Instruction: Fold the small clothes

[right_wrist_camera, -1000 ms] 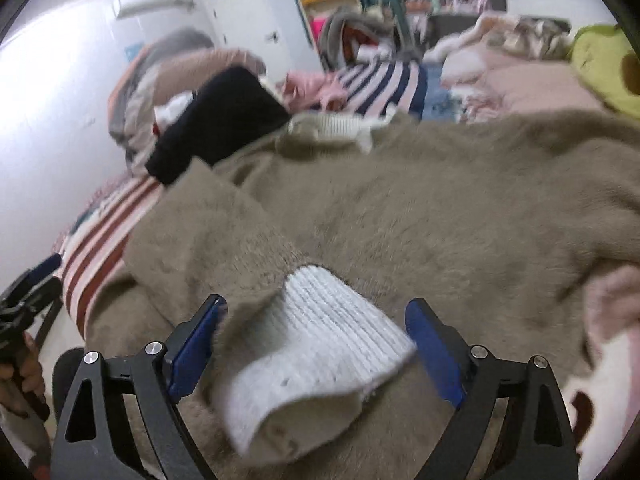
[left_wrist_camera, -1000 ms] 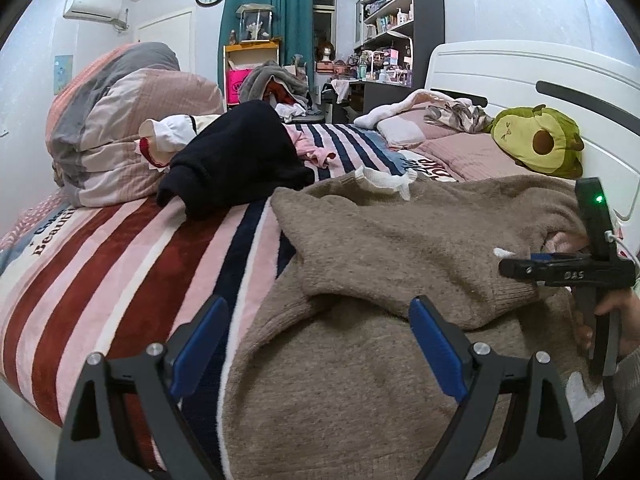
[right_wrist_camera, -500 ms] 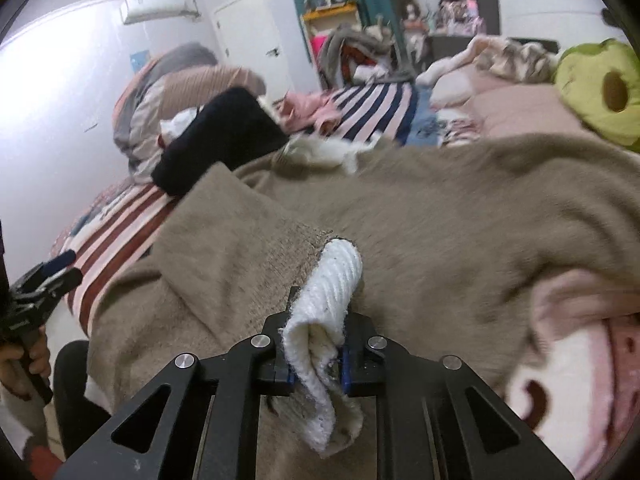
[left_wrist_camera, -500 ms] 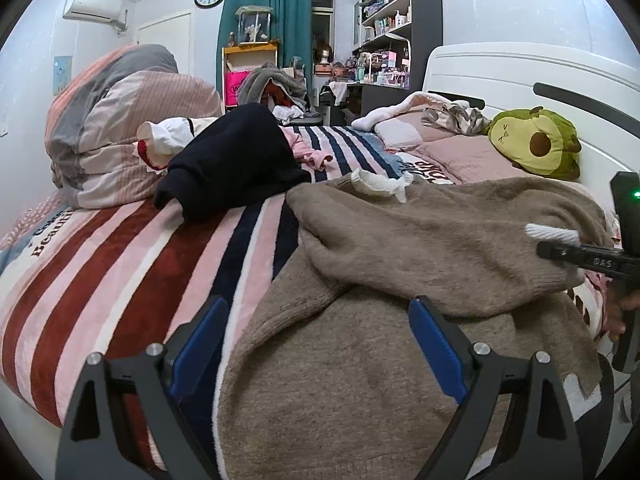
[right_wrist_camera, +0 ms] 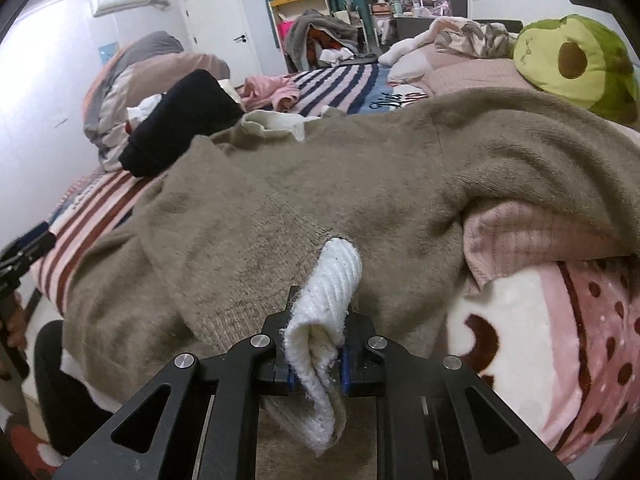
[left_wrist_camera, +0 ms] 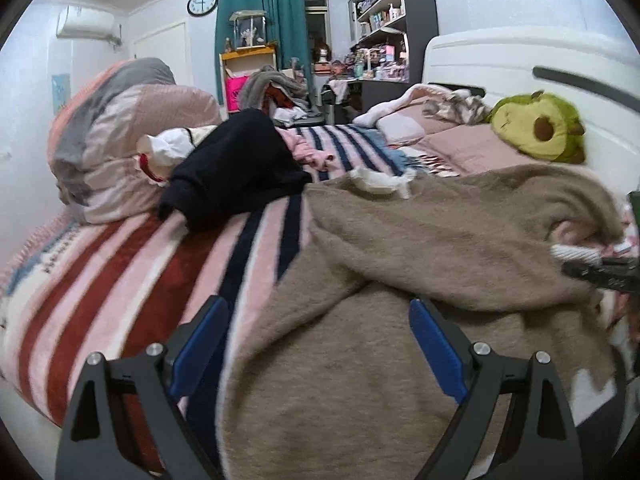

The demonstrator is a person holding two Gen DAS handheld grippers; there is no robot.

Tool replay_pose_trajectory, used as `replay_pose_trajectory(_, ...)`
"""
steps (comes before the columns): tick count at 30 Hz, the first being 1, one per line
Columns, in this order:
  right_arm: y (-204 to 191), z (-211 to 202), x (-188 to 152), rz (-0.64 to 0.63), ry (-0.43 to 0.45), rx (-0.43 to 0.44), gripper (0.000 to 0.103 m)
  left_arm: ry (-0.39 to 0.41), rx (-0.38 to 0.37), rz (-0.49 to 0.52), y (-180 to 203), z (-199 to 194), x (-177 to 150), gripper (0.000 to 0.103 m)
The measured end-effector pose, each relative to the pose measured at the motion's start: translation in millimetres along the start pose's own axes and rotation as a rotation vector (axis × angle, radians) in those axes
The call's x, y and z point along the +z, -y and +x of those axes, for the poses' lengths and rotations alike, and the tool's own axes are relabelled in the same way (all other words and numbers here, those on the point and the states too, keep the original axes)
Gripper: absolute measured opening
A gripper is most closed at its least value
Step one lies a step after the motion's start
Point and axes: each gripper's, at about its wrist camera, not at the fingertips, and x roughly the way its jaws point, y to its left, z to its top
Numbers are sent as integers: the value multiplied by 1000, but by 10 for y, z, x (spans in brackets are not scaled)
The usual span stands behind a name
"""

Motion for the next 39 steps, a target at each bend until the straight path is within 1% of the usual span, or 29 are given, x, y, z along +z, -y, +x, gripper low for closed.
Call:
replay_pose_trajectory(2,13,7,2,2,0,-10,11,-15,25,10,-44,59,0,90)
replay_pose_trajectory(4,2,-7,5,-1,2,2,19,-34,27,2,-121,139,-3,90)
replay_pose_trajectory(5,-9,-17,8,-9,4,-4,22,-42,25,1,-146,175,-5,90)
replay_pose_trajectory(7,-46,-54,38,-32,20,-27,42,-62,27,16,-182,286,8,90)
replay_pose_trajectory(9,-66,-89,103,-31,43,-29,46,-78,18,41,-171,384,14,90)
replay_pose_trajectory(13,-117,-108,296,-36,95,-14,49,-135,-44,81,-135,699,53,90)
replay_pose_trajectory(15,-178,-74,400,-55,113,-2,49,-178,-83,102,-99,913,72,90)
replay_pose_trajectory(19,-292,78,588,-89,119,47,49,-229,-124,161,25,1236,108,82)
replay_pose_trajectory(21,-359,157,654,-112,116,66,49,-248,-117,184,75,1385,125,79)
replay_pose_trajectory(23,-431,219,705,-146,117,74,49,-261,-106,206,95,1503,134,71)
replay_pose_trajectory(24,-456,243,725,-160,119,77,49,-267,-99,210,97,1551,140,70)
replay_pose_trajectory(27,-490,301,774,-177,120,94,49,-282,-117,191,103,1666,168,67)
replay_pose_trajectory(28,-487,318,782,-178,119,98,49,-281,-119,190,110,1687,177,63)
replay_pose_trajectory(30,-484,368,808,-180,117,97,49,-270,-128,181,111,1714,214,50)
replay_pose_trajectory(31,-487,392,818,-179,115,97,49,-263,-141,164,90,1722,239,33)
replay_pose_trajectory(32,-478,412,823,-177,113,98,49,-259,-149,146,68,1724,259,20)
replay_pose_trajectory(33,-467,422,816,-175,112,100,49,-253,-147,131,42,1725,280,19)
replay_pose_trajectory(34,-465,431,819,-174,111,102,49,-237,-133,122,13,1715,301,15)
replay_pose_trajectory(35,-462,444,814,-172,108,106,49,-217,-104,123,-20,1699,320,12)
replay_pose_trajectory(37,-459,460,808,-169,102,110,49,-186,-48,113,-112,1671,352,11)
replay_pose_trajectory(39,-454,471,797,-170,96,109,49,-182,-12,75,-261,1671,380,11)
